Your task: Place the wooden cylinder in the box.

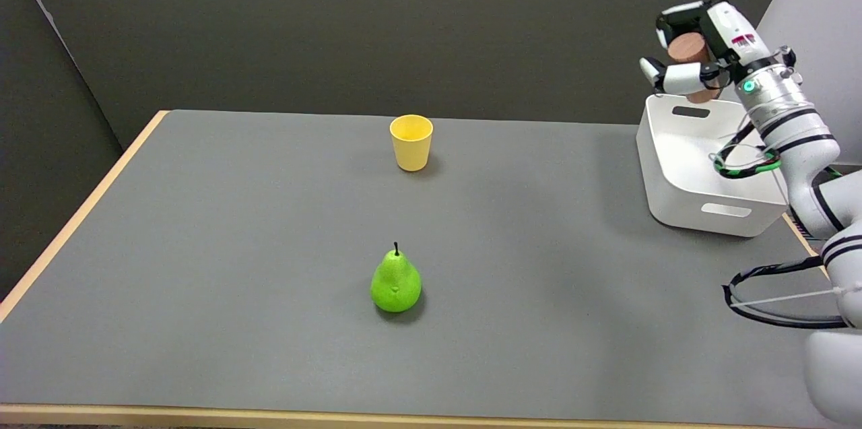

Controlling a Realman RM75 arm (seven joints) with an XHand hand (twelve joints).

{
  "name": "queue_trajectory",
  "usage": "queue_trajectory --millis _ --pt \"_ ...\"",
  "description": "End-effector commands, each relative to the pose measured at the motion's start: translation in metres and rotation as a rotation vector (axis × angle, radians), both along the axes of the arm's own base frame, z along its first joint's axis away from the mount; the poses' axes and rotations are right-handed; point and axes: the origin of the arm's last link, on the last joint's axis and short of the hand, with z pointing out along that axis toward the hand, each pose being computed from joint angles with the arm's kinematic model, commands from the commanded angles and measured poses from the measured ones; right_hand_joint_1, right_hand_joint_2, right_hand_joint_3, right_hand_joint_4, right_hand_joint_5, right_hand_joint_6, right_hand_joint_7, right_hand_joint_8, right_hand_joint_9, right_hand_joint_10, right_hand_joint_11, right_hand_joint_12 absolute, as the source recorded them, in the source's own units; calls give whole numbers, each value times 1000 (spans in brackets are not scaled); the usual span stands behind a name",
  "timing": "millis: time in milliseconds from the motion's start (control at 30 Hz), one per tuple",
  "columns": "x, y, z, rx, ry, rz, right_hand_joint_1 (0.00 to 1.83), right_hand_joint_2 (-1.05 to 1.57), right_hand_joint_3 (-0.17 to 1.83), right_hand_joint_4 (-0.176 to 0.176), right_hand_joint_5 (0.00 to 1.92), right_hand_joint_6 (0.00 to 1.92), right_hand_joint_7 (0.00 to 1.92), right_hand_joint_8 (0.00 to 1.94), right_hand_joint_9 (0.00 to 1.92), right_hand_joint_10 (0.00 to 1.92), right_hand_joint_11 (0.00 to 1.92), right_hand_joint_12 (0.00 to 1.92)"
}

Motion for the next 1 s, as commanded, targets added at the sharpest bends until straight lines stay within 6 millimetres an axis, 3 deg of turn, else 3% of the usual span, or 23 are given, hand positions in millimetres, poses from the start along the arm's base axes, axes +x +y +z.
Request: queue_trajectory --millis 33,300,433,533,600,667,733,767,800,867,933,1000 --pt "-76 26 77 -282 -106 -221 1196 613 859 27 976 1921 1119 1941 1265 1921 805 1921" --pt "-100 51 88 -325 -155 -249 1189 621 853 24 963 1921 1092 1941 1241 1921 765 1921" --pt "-102 55 85 -306 -155 -232 1184 628 845 21 944 1921 1072 1941 1230 1921 744 1921" --pt "-98 52 76 -262 -148 -193 1161 714 733 -5 850 1921 963 1941 1150 1921 643 1921" --pt "-94 49 70 -224 -149 -160 1099 758 787 -11 797 1920 887 1941 1052 1921 487 1921" --pt "-90 44 61 -188 -159 -126 889 869 1079 -22 688 1908 690 1941 806 1921 90 1921" --pt "-88 40 57 -171 -167 -113 966 825 1010 -39 760 1736 653 1941 695 1921 3 1921" --pt "-86 39 56 -164 -176 -108 991 925 766 -71 736 1622 609 1941 639 1921 1 1921" --pt "-86 38 55 -160 -186 -106 973 975 627 -101 704 1510 582 1889 596 1913 -1 1921" --pt "-85 37 54 -150 -208 -95 726 816 890 -145 608 1297 609 1521 580 1847 1 1921" --pt "-85 36 54 -147 -219 -91 694 819 897 -95 482 1066 508 1138 553 1484 3 1921" --pt "-85 36 53 -137 -244 -84 647 814 904 -53 403 937 499 895 528 1291 -1 1921"
